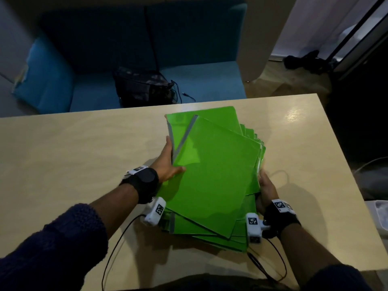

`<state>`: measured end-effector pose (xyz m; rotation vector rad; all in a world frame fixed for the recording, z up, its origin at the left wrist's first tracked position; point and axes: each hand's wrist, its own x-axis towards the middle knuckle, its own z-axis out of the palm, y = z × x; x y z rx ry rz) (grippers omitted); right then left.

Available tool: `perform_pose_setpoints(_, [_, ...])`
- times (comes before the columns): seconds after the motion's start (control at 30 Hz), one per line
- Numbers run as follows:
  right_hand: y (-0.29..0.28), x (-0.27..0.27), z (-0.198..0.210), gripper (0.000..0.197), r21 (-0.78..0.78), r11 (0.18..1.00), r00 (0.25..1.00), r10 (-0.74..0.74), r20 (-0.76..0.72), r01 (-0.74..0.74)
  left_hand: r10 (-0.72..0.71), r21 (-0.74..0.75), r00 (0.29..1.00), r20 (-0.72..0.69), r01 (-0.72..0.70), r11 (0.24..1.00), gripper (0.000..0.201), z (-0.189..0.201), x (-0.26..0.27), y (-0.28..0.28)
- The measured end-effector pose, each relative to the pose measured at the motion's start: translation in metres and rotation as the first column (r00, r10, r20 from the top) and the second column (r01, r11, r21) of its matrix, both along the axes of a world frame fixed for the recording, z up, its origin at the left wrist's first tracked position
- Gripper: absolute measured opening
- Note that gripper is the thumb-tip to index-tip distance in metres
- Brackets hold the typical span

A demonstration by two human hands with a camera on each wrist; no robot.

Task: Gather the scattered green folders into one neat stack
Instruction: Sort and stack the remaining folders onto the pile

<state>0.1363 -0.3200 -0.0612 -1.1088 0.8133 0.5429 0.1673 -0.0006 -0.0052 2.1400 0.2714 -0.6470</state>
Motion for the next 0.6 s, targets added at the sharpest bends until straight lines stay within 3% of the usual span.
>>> perform_pose_setpoints(0.1, [-0.006,0.016,-0.002,0.091,-0.196,0.968,0.987,0.142,-0.078,-0.155,-0.158,0.022,0.987,-0.008,0.158,0.987,0.11,0.01,0.016,0.012])
perform_pose_setpoints(0.17, [-0.003,0.026,0.006,0.104,-0.366,0.873,0.945,0.272,-0.18,-0.321,-0.19,0.089,0.982,-0.005,0.19,0.978,0.106,0.017,0.021,0.007])
perform_pose_setpoints(0.23, [0.004,0.034,0.015,0.093,-0.495,0.785,0.928,0.323,-0.185,-0.372,-0.125,0.127,0.992,0.032,0.12,0.985,0.106,0.014,0.017,-0.005])
perform_pose_setpoints(0.3, [0.012,0.034,0.017,0.083,-0.536,0.77,0.937,0.313,-0.156,-0.346,-0.026,0.136,0.997,0.066,0.017,0.991,0.104,0.004,0.005,-0.019])
perform_pose_setpoints(0.43, [0.014,0.009,0.003,0.053,-0.494,0.839,0.966,0.257,-0.009,-0.228,0.139,0.104,0.984,0.112,-0.151,0.983,0.089,-0.011,-0.016,-0.037])
perform_pose_setpoints(0.5, [0.009,0.002,0.001,0.034,-0.319,0.929,0.977,0.212,0.036,-0.189,0.168,0.1,0.979,0.117,-0.18,0.979,0.086,-0.014,-0.021,-0.042])
perform_pose_setpoints(0.6, [0.002,0.002,0.004,0.045,-0.144,0.978,0.988,0.156,0.016,-0.152,0.154,0.077,0.983,0.1,-0.162,0.984,0.086,-0.013,-0.021,-0.041])
